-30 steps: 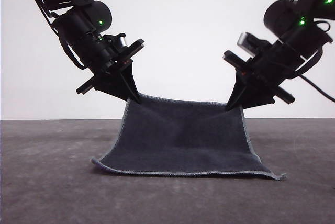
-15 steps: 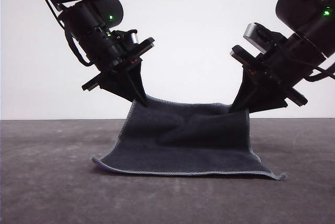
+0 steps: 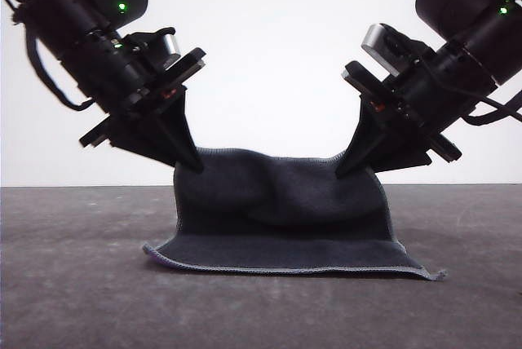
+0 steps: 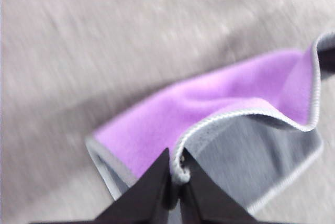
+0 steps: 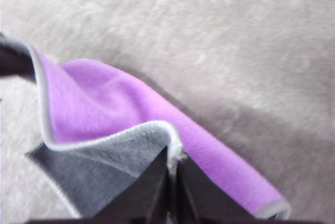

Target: Fold clothes

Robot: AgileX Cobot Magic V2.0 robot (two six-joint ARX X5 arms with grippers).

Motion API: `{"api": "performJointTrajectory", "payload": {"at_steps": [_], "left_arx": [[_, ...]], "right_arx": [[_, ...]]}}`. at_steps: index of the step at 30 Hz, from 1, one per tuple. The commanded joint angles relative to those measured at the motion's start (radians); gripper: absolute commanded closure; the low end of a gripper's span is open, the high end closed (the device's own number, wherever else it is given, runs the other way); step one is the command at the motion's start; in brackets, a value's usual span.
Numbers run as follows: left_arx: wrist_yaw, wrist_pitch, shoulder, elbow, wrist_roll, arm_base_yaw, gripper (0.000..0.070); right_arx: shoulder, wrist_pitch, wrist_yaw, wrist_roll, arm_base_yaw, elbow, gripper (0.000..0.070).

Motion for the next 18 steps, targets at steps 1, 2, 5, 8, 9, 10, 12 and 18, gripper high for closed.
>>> {"api": "performJointTrajectory", "payload": {"at_steps": [1,2,5,8,9,10,12,18], "left_arx": [[0.009,0.012,0.000,-0.030,-0.025,-0.006,0.0692],[0.011,0.018,-0.007,-0.049,-0.029,-0.007,0.0692],[0.012,0.025,-0.026,-0.098,-0.033,-0.016,0.0692],[0.012,0.025,-0.032,-0.123,-0.036,-0.030,0.0691],[0.012,0.024,-0.032,-0.127,-0.041,-0.035,0.0691],[0.012,0.022,-0.032,-0.130,-0.050,-0.040,0.0691],[0.012,0.013,-0.032,-0.131,-0.067,-0.049,0.0667],[0.012,-0.055,-0.040,-0.131,-0.114,-0.058,0.0397]], "right_arx": [[-0.015,-0.001,0.012,-0.004,0.012,-0.019,0.0696],[-0.030,0.002,0.015,-0.004,0.015,-0.034,0.0696],[-0.084,0.004,0.015,-0.004,0.017,-0.081,0.0696],[-0.138,-0.001,0.014,-0.004,0.020,-0.121,0.0696],[-0.153,-0.009,0.012,-0.004,0.020,-0.131,0.0695],[-0.167,-0.020,0.010,-0.004,0.020,-0.139,0.0691],[-0.186,-0.050,0.008,-0.004,0.021,-0.151,0.0632],[-0.235,-0.127,0.001,-0.007,0.021,-0.173,0.0479]]}}
